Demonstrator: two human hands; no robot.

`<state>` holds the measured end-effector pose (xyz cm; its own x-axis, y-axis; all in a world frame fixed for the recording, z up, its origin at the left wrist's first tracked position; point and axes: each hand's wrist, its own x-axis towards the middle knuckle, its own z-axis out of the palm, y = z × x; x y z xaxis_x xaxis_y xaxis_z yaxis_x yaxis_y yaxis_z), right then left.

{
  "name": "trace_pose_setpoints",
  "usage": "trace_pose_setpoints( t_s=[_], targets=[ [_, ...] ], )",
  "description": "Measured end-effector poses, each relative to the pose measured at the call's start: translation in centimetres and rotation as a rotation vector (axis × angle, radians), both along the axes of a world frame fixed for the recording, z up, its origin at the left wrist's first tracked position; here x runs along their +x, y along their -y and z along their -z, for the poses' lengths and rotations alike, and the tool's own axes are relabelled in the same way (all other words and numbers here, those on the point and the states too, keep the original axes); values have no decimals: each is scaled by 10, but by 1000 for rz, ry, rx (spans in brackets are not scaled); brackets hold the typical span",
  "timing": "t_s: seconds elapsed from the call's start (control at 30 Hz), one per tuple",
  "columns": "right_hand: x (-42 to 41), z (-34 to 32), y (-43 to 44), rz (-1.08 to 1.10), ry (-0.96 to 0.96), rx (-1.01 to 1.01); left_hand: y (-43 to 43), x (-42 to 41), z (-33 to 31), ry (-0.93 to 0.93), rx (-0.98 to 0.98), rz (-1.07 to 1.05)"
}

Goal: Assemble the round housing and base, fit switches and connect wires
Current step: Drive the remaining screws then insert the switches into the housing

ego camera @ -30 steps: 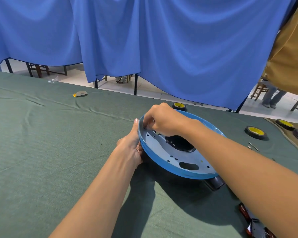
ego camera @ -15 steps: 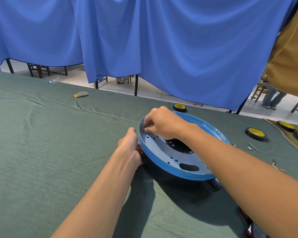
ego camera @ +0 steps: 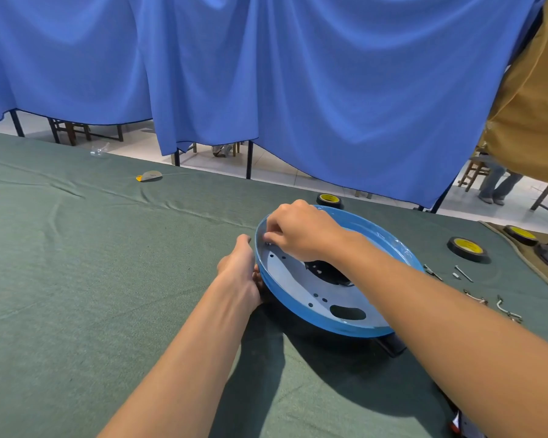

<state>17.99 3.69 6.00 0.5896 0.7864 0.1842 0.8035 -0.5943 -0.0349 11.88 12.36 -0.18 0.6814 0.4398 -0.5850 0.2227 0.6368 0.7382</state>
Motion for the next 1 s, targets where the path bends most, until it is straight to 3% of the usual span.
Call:
trace_pose_setpoints(
  t_s=[0.33,0.5,0.7,1.0],
  targets=[
    [10,-31,85,223,-50,212,-5,-16,-20,29,94,238],
    [13,-24,153,420,-63,331,-6,-20,-21,11,95,233],
    [0,10,201,571,-161,119,-4,-21,-24,-12,99,206],
    [-22,45,201,629,-301,8,2,-26,-24,8,119,203]
  ],
)
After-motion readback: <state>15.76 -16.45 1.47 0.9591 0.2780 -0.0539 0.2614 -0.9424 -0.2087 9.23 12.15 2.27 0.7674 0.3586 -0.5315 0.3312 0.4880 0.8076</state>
